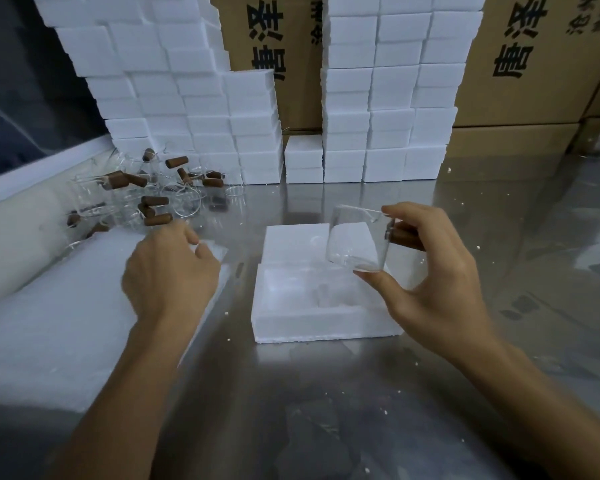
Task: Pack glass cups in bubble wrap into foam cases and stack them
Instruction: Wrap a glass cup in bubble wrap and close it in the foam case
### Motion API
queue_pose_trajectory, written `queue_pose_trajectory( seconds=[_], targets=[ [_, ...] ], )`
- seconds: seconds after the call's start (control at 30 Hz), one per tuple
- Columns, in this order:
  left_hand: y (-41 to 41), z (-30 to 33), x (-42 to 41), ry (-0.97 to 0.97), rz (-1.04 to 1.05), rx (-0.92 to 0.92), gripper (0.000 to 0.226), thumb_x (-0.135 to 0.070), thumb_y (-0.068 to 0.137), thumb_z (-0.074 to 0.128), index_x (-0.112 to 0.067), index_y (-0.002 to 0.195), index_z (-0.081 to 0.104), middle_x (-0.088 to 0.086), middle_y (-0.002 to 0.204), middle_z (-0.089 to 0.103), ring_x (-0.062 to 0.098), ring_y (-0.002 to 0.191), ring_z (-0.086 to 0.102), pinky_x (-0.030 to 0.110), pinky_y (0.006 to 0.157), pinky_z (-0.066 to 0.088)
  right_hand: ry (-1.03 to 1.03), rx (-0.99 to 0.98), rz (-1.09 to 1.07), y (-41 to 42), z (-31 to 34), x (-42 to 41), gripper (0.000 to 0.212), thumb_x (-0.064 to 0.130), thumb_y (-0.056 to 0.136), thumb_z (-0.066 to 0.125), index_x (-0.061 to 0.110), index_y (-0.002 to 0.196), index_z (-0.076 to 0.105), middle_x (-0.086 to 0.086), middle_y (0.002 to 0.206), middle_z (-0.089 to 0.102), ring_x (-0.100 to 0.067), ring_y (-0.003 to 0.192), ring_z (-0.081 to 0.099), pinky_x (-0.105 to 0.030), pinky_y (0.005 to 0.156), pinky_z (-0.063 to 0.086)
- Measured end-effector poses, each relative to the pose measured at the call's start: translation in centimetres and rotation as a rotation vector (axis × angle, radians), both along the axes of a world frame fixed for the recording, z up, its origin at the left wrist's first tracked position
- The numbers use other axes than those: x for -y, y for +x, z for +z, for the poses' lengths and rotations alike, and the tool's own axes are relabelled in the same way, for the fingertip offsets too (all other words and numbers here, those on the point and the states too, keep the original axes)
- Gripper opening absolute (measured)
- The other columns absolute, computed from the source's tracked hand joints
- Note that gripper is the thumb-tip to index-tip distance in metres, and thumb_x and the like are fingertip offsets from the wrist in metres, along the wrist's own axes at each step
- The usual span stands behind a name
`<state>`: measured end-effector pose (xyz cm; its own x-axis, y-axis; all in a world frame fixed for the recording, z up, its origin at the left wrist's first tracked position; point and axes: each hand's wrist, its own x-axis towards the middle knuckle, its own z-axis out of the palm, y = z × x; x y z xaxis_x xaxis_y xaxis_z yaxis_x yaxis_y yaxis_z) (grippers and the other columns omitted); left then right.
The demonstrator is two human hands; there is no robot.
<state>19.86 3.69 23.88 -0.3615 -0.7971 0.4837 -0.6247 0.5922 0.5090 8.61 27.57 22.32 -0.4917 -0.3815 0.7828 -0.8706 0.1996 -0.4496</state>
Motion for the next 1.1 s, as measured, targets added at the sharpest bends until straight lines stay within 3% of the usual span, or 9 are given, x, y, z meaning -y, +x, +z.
queue_pose_trajectory(
  seconds=[0.13,0.23,0.37,0.43,0.6,0.67,0.83,0.97,1.1],
  targets=[
    [0.3,-0.1,0.7,0.126,0.089,0.186,0.033,-0.035,0.09,0.069,-0.006,0.107,0.068,0.019,0.107,0.067,0.038,0.092,0.06,0.036,0.067,0.036,-0.042,0.056,0.018,0.5,0.0,0.4,0.062,0.019,0.072,0.087,0.01,0.125,0.055,0.002,0.118,0.055,0.0,0.103,0.057,-0.011,0.093,0.044],
    [0.2,-0.1,0.9,0.154,0.106,0.168,0.022,-0.028,0.09,0.07,-0.006,0.095,0.073,0.018,0.094,0.068,0.029,0.071,0.05,0.035,0.063,0.037,-0.056,0.065,0.029,0.7,-0.1,0.5,0.062,0.018,0.072,0.087,0.011,0.124,0.055,0.003,0.116,0.055,0.001,0.102,0.057,-0.008,0.091,0.043],
    [0.3,0.2,0.4,0.063,0.095,0.042,0.01,-0.015,0.092,0.067,-0.007,0.096,0.072,0.019,0.098,0.07,0.04,0.086,0.061,0.036,0.063,0.036,-0.069,0.083,0.024,0.7,-0.1,0.4,0.061,0.016,0.072,0.088,0.012,0.124,0.055,0.004,0.115,0.056,0.0,0.102,0.058,-0.009,0.091,0.043],
    [0.3,0.6,0.2,-0.056,0.058,-0.063,0.004,-0.01,0.094,0.063,-0.007,0.094,0.066,0.018,0.091,0.067,0.035,0.078,0.057,0.035,0.06,0.034,-0.073,0.086,0.022,0.7,-0.1,0.4,0.062,0.015,0.071,0.088,0.012,0.124,0.055,0.003,0.115,0.056,0.001,0.102,0.058,-0.009,0.091,0.043],
    [0.0,1.4,-1.9,-0.353,-0.389,-0.337,0.01,0.009,0.092,0.053,-0.001,0.094,0.055,0.018,0.079,0.061,0.034,0.068,0.055,0.043,0.059,0.043,-0.094,0.124,0.026,0.8,-0.1,0.4,0.062,0.015,0.071,0.088,0.014,0.123,0.054,0.002,0.115,0.056,0.0,0.102,0.058,-0.008,0.09,0.043],
    [-0.2,1.2,-3.2,-0.435,-0.559,-0.323,0.015,0.013,0.089,0.054,0.001,0.097,0.057,0.018,0.081,0.06,0.036,0.069,0.057,0.048,0.06,0.051,-0.103,0.166,0.022,0.9,-0.1,0.4,0.061,0.017,0.072,0.087,0.017,0.122,0.053,0.001,0.115,0.056,-0.002,0.102,0.059,-0.007,0.09,0.043],
    [-1.0,0.5,-5.0,-0.386,-0.762,-0.179,0.043,0.02,0.08,0.053,-0.005,0.112,0.066,0.013,0.099,0.06,0.026,0.079,0.058,0.029,0.068,0.049,-0.186,0.361,0.049,1.0,0.1,0.3,0.052,0.018,0.071,0.087,0.03,0.102,0.047,0.003,0.105,0.065,-0.008,0.1,0.065,-0.01,0.086,0.048],
    [-0.9,0.0,-5.4,-0.266,-0.804,-0.204,0.014,-0.011,0.08,0.062,-0.009,0.092,0.07,0.0,0.087,0.066,0.017,0.075,0.059,0.037,0.063,0.058,-0.207,0.379,0.037,0.8,0.1,0.3,0.045,0.013,0.071,0.087,0.021,0.082,0.044,0.015,0.118,0.062,-0.012,0.094,0.068,-0.016,0.078,0.053],
    [-1.0,0.0,-6.0,-0.02,-0.691,-0.353,0.058,-0.053,0.092,0.048,-0.007,0.063,0.07,-0.001,0.058,0.066,0.015,0.056,0.061,0.04,0.054,0.053,-0.187,0.437,0.039,0.8,0.4,0.3,0.046,0.029,0.063,0.09,0.017,0.096,0.059,0.001,0.097,0.065,-0.016,0.069,0.067,-0.024,0.066,0.054]
  ],
)
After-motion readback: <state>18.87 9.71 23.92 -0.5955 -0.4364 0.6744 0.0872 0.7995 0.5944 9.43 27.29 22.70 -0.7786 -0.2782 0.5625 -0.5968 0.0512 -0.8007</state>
